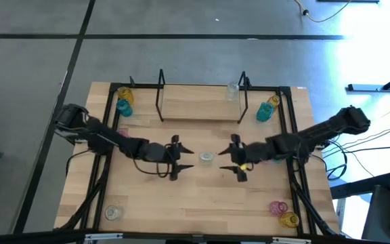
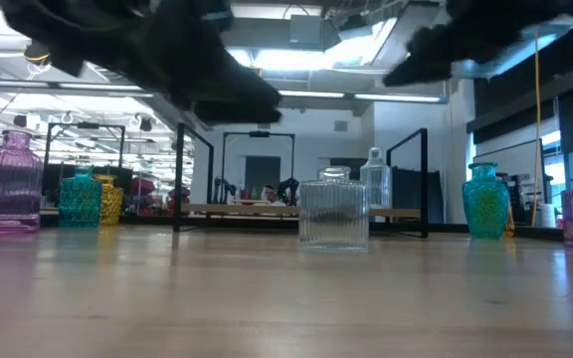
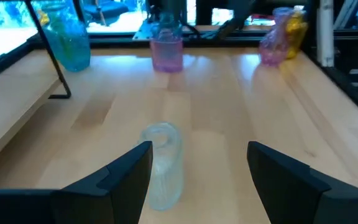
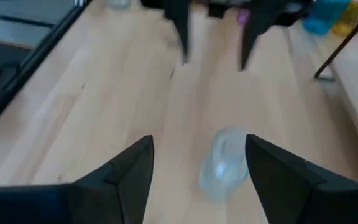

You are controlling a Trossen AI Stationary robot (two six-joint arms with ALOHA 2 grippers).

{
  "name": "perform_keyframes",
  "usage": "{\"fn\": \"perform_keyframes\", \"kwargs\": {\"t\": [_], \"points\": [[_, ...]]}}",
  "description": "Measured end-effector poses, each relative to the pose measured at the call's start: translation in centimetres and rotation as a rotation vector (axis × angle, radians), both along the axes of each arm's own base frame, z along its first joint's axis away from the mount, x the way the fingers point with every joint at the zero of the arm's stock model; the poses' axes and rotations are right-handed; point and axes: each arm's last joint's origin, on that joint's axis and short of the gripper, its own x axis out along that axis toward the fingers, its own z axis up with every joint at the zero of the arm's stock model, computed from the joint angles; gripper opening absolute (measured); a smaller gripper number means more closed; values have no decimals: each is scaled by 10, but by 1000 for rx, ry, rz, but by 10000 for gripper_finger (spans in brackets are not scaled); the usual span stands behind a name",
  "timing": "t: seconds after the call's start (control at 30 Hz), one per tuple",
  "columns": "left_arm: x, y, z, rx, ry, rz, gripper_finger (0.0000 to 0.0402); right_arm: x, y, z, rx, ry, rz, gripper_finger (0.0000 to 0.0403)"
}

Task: Sort vases onto shelf
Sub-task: Put the right transparent vase on the shelf aligned with the other transparent vase

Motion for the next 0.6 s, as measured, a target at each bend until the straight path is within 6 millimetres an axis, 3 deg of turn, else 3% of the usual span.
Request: {"fn": "perform_keyframes", "kwargs": {"t": [0.27,0.6], "points": [[41,14,-18,-47,5,-59,256,-30,33,-37,47,-109,-15,237],[58,30,-28,7,30,-3,256,-38,39,-41,26,-164,-50,237]]}}
